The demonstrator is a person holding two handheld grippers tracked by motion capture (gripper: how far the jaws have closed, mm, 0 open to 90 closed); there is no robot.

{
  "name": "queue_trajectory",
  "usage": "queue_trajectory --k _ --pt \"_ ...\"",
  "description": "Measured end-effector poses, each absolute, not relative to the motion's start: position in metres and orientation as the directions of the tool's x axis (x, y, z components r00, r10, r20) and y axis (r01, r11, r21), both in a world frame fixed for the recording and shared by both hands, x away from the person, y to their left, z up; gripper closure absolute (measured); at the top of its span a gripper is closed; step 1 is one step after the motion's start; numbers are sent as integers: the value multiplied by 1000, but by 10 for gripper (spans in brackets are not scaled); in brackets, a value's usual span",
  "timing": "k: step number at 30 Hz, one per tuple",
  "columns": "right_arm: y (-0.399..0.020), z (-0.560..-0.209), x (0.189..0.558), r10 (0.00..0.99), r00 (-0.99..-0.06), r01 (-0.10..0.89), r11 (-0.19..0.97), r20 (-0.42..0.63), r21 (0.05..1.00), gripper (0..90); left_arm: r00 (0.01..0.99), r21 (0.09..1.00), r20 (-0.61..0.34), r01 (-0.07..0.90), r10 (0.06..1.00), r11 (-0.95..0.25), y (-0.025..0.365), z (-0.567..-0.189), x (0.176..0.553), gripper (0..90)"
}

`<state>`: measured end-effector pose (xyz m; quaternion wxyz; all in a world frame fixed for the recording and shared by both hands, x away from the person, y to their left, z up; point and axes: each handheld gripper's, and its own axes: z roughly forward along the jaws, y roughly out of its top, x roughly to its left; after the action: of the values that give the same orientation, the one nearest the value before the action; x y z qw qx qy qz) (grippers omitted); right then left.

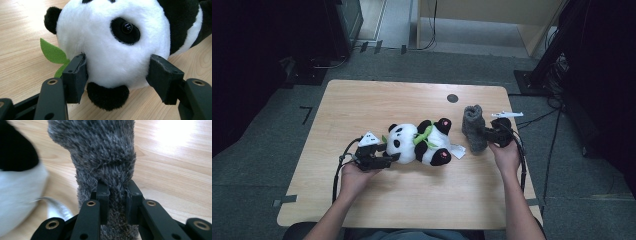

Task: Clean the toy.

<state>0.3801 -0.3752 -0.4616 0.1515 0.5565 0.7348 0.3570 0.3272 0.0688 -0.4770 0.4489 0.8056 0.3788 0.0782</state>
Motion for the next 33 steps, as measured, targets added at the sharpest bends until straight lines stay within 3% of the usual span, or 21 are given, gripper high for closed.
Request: queue_trajectory --k 4,9,12,16,24,33 --pt "-383 -475 387 925 -308 723 76 222 687 763 701 783 -215 540 680 -309 69 -477 328 350" --pt "-388 -488 391 932 -296 739 86 209 668 729 701 785 -221 540 678 -303 69 -478 329 345" --pt "-388 -490 392 931 -299 738 88 208 669 670 702 785 -218 539 679 -305 69 -478 329 342" --pt "-389 -486 390 933 -309 727 107 183 678 621 704 786 -217 537 677 -306 69 -478 331 339" --pt "-389 -472 382 926 -319 690 80 203 719 416 712 789 -201 525 673 -320 68 -475 332 308" --pt "-375 -449 363 894 -394 608 79 214 790 311 720 796 -221 523 657 -305 70 -474 332 269"
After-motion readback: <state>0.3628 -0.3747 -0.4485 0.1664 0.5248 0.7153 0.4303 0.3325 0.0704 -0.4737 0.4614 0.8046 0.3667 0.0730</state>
